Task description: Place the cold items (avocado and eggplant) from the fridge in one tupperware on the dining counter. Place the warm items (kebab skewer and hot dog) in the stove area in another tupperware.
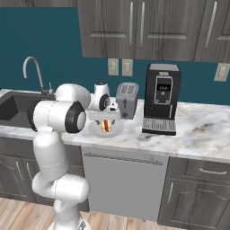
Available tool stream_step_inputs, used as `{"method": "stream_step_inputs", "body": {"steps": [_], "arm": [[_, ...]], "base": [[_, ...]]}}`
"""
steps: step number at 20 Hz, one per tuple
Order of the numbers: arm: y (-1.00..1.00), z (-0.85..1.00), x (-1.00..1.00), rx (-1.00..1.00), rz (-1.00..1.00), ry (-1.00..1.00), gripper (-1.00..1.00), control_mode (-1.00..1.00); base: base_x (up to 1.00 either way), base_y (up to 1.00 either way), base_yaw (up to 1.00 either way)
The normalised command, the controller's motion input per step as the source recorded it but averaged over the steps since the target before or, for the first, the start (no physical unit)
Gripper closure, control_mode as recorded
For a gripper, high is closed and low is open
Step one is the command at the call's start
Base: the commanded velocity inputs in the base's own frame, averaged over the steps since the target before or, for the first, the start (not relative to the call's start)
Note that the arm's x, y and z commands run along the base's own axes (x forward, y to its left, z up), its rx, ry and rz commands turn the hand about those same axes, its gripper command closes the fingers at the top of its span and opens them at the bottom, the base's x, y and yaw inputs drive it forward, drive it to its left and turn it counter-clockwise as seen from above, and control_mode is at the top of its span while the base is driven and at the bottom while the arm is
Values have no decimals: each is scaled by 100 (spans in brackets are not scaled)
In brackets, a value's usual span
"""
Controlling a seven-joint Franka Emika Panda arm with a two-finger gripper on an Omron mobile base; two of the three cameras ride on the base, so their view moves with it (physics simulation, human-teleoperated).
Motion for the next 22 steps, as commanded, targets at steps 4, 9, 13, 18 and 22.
{"method": "stream_step_inputs", "body": {"steps": [4,9,13,18,22], "arm": [[4,-31,18,-2,8,-9,-100,-100],[0,-15,13,-1,1,0,-100,-100],[3,-13,2,0,0,0,-100,-100],[2,-21,1,0,0,0,-100,-100],[2,-21,0,0,0,0,-100,-100]], "base": [[0,0,0],[0,0,0],[0,0,0],[0,0,0],[0,0,0]]}}
